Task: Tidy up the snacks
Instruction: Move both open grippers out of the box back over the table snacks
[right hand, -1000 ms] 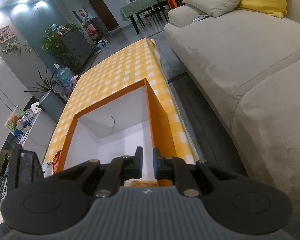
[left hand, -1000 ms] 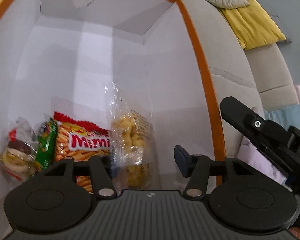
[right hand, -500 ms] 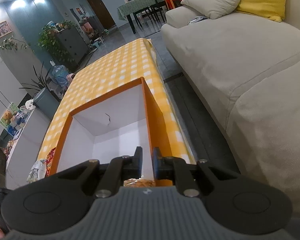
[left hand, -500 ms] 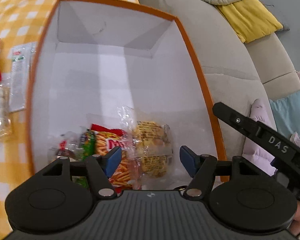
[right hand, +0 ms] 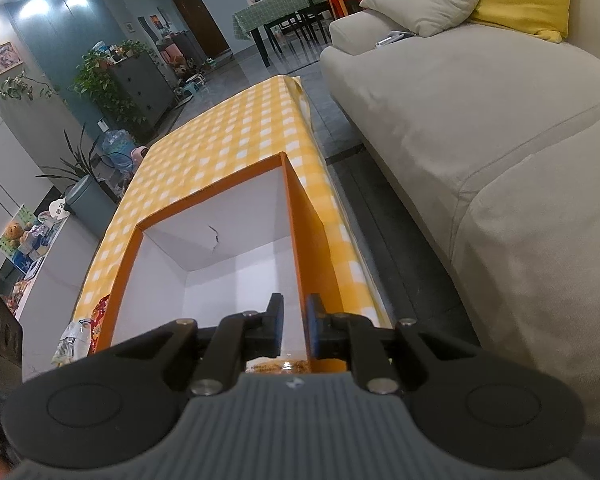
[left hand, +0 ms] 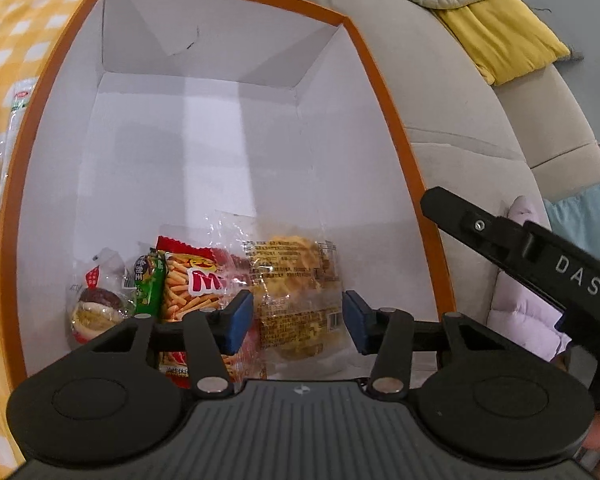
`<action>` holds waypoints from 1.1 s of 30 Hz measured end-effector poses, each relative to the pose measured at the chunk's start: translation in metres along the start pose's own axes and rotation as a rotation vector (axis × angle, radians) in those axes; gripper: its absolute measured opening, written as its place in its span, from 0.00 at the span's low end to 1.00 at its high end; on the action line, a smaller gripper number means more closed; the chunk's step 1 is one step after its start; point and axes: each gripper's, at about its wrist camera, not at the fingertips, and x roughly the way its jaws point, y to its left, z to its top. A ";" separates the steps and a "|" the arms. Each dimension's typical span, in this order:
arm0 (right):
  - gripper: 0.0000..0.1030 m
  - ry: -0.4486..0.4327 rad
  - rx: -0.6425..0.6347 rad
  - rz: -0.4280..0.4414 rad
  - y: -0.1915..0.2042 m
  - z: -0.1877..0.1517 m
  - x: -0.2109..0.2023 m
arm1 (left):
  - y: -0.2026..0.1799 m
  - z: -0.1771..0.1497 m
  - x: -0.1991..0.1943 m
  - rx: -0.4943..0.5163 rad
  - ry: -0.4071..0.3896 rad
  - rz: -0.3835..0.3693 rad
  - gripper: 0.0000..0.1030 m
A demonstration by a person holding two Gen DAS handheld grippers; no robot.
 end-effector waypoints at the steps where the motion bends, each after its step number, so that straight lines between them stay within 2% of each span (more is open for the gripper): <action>1: 0.11 0.001 0.002 0.000 0.000 0.000 0.000 | 0.000 0.000 -0.001 0.004 0.002 0.000 0.55; 5: 0.13 0.001 -0.003 0.000 0.000 0.001 0.000 | 0.006 0.004 -0.009 -0.017 0.025 -0.018 0.68; 10: 0.16 -0.016 -0.016 -0.002 0.003 0.001 -0.005 | 0.005 0.005 -0.029 -0.012 -0.010 0.014 0.73; 13: 0.21 -0.025 -0.023 -0.003 0.005 0.002 -0.009 | 0.005 0.006 -0.047 -0.010 -0.035 0.023 0.80; 14: 0.27 -0.027 -0.026 -0.005 0.007 0.002 -0.010 | 0.006 0.007 -0.055 -0.013 -0.049 0.032 0.84; 15: 0.37 -0.026 -0.030 -0.006 0.008 0.002 -0.011 | 0.006 0.007 -0.062 -0.016 -0.064 0.044 0.85; 19: 0.56 -0.007 -0.063 -0.022 0.019 -0.001 -0.014 | 0.013 0.008 -0.086 -0.033 -0.091 0.121 0.85; 22: 0.83 0.003 -0.083 -0.030 0.029 -0.002 -0.015 | 0.023 0.006 -0.104 -0.047 -0.116 0.165 0.85; 23: 0.87 0.007 -0.091 -0.031 0.033 -0.003 -0.016 | 0.028 0.005 -0.110 -0.049 -0.127 0.178 0.85; 27: 0.97 0.039 -0.105 -0.017 0.048 -0.004 -0.018 | 0.047 0.001 -0.134 -0.049 -0.158 0.236 0.85; 33: 0.97 0.141 -0.090 -0.023 0.075 -0.008 -0.012 | 0.101 -0.009 -0.178 -0.095 -0.249 0.278 0.85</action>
